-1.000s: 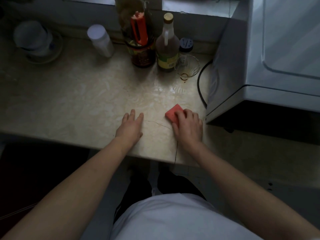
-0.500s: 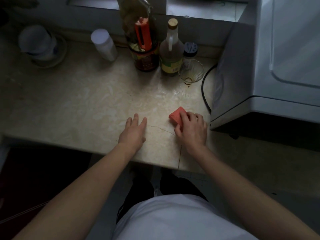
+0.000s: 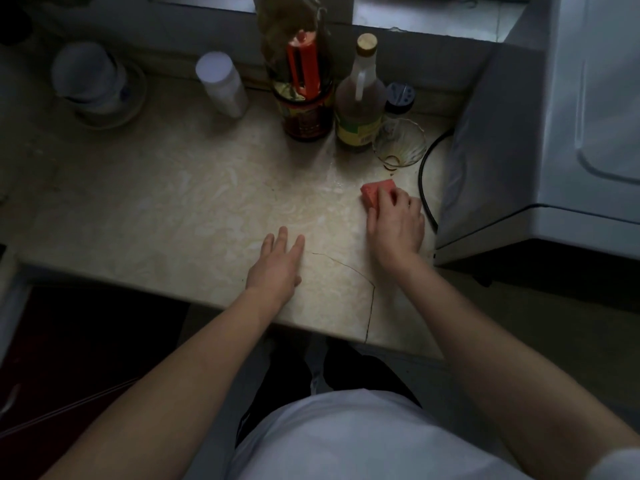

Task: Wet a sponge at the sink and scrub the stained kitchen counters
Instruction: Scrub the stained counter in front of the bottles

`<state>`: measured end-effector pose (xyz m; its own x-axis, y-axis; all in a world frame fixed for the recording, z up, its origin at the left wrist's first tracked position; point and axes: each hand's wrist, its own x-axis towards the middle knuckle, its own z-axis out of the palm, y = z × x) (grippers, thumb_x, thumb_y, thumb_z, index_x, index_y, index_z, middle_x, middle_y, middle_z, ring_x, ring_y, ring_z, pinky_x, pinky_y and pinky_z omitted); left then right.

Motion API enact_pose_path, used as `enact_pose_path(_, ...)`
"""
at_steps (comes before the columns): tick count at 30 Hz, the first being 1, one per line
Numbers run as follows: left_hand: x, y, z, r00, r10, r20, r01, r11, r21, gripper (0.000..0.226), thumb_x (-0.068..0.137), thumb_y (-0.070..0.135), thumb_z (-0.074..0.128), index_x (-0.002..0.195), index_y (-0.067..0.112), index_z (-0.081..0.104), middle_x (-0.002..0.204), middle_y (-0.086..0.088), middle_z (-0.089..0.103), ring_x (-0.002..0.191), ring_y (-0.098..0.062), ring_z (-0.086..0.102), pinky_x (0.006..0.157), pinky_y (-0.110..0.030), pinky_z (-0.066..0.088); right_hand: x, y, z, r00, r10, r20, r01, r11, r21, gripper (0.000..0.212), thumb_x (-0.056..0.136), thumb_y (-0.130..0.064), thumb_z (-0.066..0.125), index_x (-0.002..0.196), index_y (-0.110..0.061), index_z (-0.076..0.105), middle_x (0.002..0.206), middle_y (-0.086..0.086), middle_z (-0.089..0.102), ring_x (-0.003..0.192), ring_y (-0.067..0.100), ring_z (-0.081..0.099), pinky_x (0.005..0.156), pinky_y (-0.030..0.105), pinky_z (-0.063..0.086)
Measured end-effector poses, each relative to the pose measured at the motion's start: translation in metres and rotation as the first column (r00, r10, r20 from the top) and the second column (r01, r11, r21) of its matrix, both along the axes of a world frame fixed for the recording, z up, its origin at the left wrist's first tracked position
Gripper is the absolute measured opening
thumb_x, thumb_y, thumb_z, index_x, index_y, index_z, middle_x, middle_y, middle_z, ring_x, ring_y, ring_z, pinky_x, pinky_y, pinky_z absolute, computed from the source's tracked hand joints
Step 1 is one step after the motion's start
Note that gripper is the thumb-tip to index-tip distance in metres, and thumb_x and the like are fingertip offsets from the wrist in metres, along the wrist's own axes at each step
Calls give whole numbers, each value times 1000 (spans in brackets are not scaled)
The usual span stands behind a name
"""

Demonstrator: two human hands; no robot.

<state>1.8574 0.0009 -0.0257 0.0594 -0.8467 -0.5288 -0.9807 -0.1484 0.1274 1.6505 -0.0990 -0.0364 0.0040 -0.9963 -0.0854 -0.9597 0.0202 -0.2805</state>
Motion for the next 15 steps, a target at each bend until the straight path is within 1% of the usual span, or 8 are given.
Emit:
enact_pose_path(3, 0, 0, -1, 1000, -1, 8, 1, 1000, 3, 84, 95, 23, 60, 156, 32, 3, 164, -3, -11, 151, -31, -4, 111, -40, 34, 3, 2, -4, 1000, -10, 1, 10, 1000, 11, 50, 93, -38, 60, 140, -23, 50, 144, 11, 50, 123, 36, 48, 99, 44, 45)
enact_pose_path(8, 2, 1, -2, 1000, -8, 16, 8, 1000, -2, 84, 95, 23, 61, 155, 33, 3, 164, -2, -10, 151, -31, -3, 109, -42, 36, 3, 6, -4, 1000, -8, 1, 8, 999, 36, 51, 91, -35, 63, 139, -26, 50, 146, 11, 48, 124, 37, 46, 102, 45, 44)
enact_pose_path(10, 3, 0, -3, 1000, -11, 13, 11, 1000, -1, 84, 94, 25, 61, 155, 33, 4, 164, -2, -9, 151, -31, -2, 110, -43, 35, 5, 17, -1, 998, 56, 9, -56, 998, 39, 53, 90, -35, 64, 140, -27, 50, 147, 10, 48, 124, 35, 46, 102, 45, 44)
enact_pose_path(12, 4, 0, -2, 1000, -19, 8, 19, 1000, -6, 85, 93, 27, 62, 155, 34, 5, 164, -1, -7, 150, -30, 0, 111, -44, 35, 8, 43, 1, 987, 158, 27, -159, 986, 53, 54, 89, -36, 65, 140, -30, 48, 148, 7, 47, 123, 33, 46, 101, 43, 45)
enact_pose_path(15, 12, -3, 1, 998, -60, -4, 60, 998, -24, 87, 89, 24, 66, 155, 34, 11, 164, -2, 0, 149, -30, 7, 113, -43, 35, 18, 92, -2, 950, 306, 60, -311, 944, 109, 55, 88, -39, 64, 140, -32, 49, 150, 6, 45, 121, 34, 46, 99, 43, 45)
